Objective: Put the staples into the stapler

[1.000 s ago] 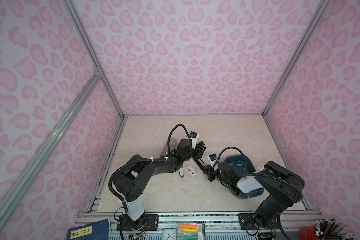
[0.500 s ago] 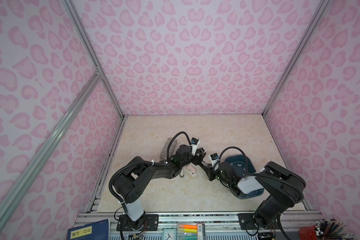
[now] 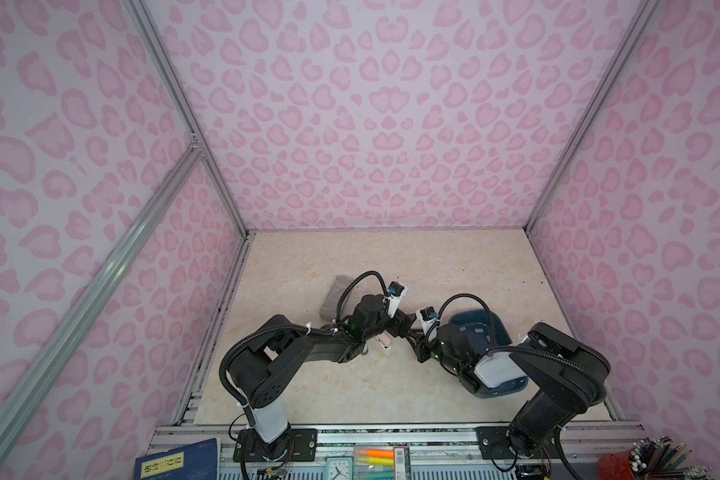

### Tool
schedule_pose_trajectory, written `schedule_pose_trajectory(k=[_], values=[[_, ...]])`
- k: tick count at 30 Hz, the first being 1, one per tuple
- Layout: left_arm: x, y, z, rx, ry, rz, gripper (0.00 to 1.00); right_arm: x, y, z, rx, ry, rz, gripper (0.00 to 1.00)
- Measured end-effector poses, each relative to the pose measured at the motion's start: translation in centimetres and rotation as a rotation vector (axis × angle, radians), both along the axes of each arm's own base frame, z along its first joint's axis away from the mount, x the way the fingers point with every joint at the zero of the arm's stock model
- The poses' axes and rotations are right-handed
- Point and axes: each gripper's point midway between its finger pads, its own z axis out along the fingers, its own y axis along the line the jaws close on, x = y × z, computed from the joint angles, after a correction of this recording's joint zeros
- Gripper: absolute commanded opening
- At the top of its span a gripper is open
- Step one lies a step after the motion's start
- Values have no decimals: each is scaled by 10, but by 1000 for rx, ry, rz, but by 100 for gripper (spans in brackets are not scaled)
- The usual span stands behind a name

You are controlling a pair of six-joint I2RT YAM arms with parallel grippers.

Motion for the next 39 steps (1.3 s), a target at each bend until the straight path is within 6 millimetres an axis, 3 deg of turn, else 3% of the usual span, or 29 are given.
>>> schedule_pose_trajectory(k=[5,10,15,20,29,39], values=[[-2,3,7,-3,-18,11,84,0,-1,1,2,-3,-1,31],[10,17,17,-1,-49,116,81,0,-2,11,12,-25,-7,34],[23,34,17,12,-61,238,79,2,-5,32,24,-75,-16,35],[31,44,12,27,-63,317,72,13,3,60,45,-131,-15,27],[34,46,-9,72,-40,333,63,29,14,51,-5,-104,-19,23],[33,48,-18,93,-33,337,53,36,23,45,-21,-104,-1,22]])
